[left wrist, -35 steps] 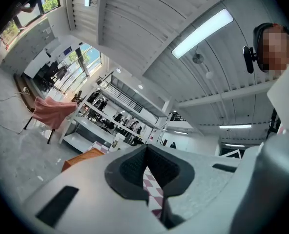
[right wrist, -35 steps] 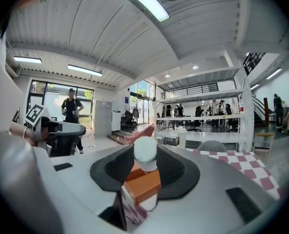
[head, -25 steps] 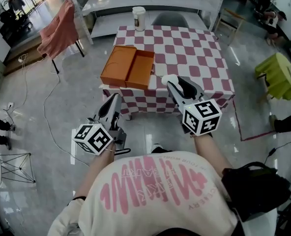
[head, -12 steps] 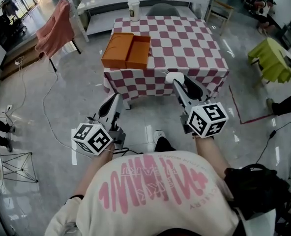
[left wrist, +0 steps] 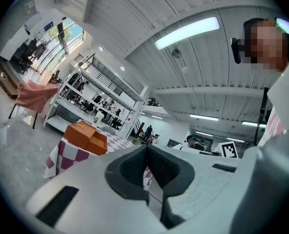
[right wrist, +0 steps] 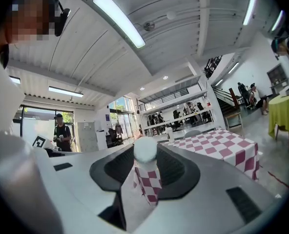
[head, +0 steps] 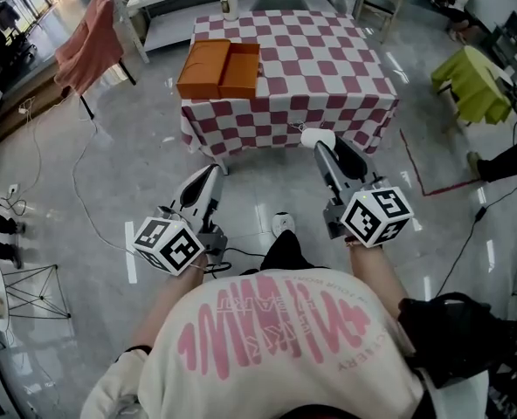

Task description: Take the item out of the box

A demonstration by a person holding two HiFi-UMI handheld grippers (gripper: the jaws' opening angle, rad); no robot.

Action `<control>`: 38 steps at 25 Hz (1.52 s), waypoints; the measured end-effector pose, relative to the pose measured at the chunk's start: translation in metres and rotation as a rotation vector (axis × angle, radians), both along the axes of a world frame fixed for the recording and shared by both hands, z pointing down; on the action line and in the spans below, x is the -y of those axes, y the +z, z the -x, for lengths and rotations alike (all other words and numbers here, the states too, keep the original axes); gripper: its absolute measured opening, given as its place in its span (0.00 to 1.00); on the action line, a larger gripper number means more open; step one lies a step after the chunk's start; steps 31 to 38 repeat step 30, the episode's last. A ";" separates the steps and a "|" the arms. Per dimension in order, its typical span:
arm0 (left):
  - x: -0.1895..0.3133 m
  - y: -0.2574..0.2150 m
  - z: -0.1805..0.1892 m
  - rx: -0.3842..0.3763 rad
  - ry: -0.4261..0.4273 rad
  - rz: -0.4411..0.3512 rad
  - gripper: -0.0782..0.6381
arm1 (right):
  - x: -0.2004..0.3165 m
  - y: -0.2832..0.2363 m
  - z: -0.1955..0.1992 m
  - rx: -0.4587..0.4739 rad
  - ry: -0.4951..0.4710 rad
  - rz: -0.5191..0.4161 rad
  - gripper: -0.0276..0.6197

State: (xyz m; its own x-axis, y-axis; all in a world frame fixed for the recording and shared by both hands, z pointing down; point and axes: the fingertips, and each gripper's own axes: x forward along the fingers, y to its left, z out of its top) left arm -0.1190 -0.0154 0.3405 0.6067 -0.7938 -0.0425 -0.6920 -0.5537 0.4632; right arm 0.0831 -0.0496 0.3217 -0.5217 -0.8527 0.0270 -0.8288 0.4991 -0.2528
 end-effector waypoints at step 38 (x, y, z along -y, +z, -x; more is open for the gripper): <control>-0.047 -0.044 -0.009 -0.006 -0.009 0.016 0.12 | -0.048 -0.029 -0.022 -0.053 0.043 0.047 0.26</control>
